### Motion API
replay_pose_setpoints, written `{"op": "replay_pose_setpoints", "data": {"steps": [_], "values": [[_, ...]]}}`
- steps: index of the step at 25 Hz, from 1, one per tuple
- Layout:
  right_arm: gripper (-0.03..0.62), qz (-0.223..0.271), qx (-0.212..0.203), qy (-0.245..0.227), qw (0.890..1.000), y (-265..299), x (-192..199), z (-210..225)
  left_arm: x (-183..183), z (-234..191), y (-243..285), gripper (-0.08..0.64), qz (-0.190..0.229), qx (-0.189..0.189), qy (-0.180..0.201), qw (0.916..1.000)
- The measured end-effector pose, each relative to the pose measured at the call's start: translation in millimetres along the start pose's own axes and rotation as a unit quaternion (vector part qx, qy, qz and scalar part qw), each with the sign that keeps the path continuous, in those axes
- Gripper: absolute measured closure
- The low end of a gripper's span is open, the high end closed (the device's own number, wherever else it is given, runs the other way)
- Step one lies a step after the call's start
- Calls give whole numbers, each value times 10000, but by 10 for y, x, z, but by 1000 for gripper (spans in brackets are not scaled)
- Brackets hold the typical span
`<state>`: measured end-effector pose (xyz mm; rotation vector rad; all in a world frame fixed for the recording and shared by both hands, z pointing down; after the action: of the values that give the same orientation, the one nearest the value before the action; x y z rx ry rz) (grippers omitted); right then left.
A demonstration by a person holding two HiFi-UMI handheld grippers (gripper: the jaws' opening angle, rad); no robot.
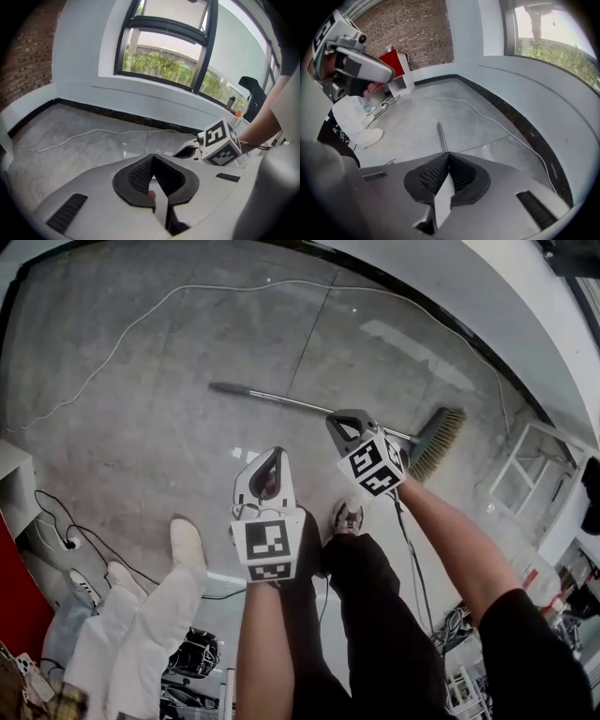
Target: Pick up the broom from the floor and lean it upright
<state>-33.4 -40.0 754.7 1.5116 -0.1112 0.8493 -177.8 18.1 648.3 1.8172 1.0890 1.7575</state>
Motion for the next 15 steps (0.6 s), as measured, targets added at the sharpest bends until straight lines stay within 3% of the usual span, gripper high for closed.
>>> {"op": "replay_pose_setpoints", "data": {"steps": [4,6,15], "values": [[582,-295,3,-241,9993,458,149,79,-45,-44,154,555,-7,101,353,9993],[482,-487,-110,-452,9977,687,194,96,-44,-82,230,555,-48,135,394,9991],[482,-1394,-409,-1213,9819,1463,492,-11,-24,-296,257,555,-129,160,298,9993]]}}
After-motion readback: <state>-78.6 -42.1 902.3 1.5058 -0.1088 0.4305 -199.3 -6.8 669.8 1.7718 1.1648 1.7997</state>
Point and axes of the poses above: the fingertips, and each gripper's own axes: y forward along the fingers, z to its right, x out of its underside, the point moved 7 cm from there along -y, backward along the fingers, and after that the axes turned 3 degrees about -x, right-handed, at the moved point
